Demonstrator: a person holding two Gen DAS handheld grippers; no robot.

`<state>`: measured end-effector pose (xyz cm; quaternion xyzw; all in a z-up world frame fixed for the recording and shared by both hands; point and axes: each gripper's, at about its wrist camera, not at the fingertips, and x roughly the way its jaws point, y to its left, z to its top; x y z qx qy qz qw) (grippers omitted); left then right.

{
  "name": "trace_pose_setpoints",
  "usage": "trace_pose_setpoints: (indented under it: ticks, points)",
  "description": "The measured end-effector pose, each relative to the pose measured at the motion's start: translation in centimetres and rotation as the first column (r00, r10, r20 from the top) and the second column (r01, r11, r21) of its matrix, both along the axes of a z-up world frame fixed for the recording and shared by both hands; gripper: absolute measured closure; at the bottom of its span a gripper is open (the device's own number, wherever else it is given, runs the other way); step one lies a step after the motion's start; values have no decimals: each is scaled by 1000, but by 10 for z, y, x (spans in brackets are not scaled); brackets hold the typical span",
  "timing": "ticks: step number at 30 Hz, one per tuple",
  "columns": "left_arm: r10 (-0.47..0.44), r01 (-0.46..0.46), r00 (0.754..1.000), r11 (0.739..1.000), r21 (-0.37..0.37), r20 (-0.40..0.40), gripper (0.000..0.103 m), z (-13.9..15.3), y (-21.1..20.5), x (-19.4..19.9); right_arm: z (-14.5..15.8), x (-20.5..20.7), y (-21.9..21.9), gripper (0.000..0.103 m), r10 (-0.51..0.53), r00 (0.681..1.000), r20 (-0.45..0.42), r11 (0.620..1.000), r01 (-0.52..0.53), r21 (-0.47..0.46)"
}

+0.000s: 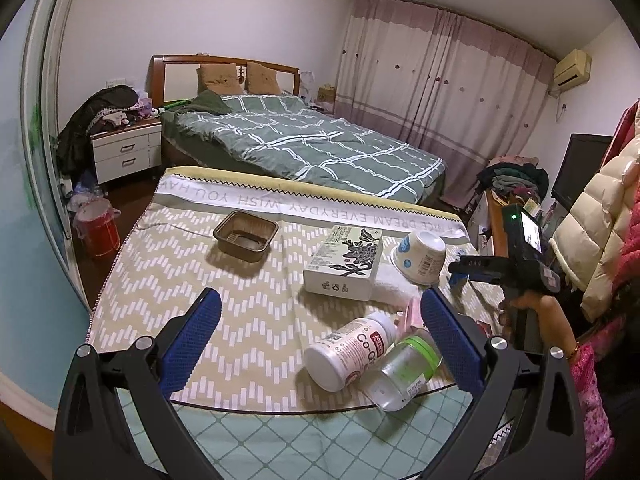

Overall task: Collect trash
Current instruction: 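Grasp the white toothpaste tube with the right gripper, then carry the toothpaste tube with the right gripper over the yellow bin and release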

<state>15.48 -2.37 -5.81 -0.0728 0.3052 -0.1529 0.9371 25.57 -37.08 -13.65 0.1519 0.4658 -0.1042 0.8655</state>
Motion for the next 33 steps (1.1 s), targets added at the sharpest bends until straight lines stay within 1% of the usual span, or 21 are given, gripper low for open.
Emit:
trace_pose_setpoints:
  ticks: [2,4,7,11,12,13,14,15,18,24,27,31,33]
  points:
    - [0,0,1000,1000,-2,3,5,0,1,0,4,-3,-9,53,-12,1000,8,999,11,47]
    - [3,-3,1000,1000,-3,4,5,-1,1,1,7,-4,-17,45,-33,999,13,996,32,81]
    - [1,-1,1000,1000,-11,-4,5,-4,1,3,8,4,-23,45,-51,999,-5,996,51,78]
    - [-9,9,1000,1000,-3,-5,5,-5,-3,2,-1,14,-22,45,-66,997,-37,996,68,52]
    - [-9,9,1000,1000,-1,-4,5,-4,-3,2,-2,16,-20,47,-63,997,-39,997,65,48]
    - [-10,10,1000,1000,0,-3,5,-4,-3,2,-3,18,-17,53,-58,997,-41,998,59,30]
    - [-10,10,1000,1000,-1,-3,5,-4,-3,2,-4,18,-13,56,-54,998,-42,998,55,9]
    - [-10,10,1000,1000,-1,-3,5,-4,-3,2,-4,18,-10,58,-48,998,-40,999,48,-13]
    - [-9,9,1000,1000,0,-4,5,-4,-3,2,-3,14,-3,63,-20,999,-32,1000,19,-23]
    - [-8,8,1000,1000,-5,-10,5,-3,-3,3,10,-20,-3,63,4,999,38,1000,-3,-24]
    - [-13,13,1000,1000,-4,-11,5,-3,-4,3,24,-48,1,63,18,995,95,999,-14,-41]
    - [-27,27,1000,1000,6,-10,5,-3,-11,0,40,-85,5,63,38,988,148,998,-30,-56]
    - [-34,34,999,999,11,-10,5,-3,-15,-1,47,-103,2,63,32,985,170,997,-20,-71]
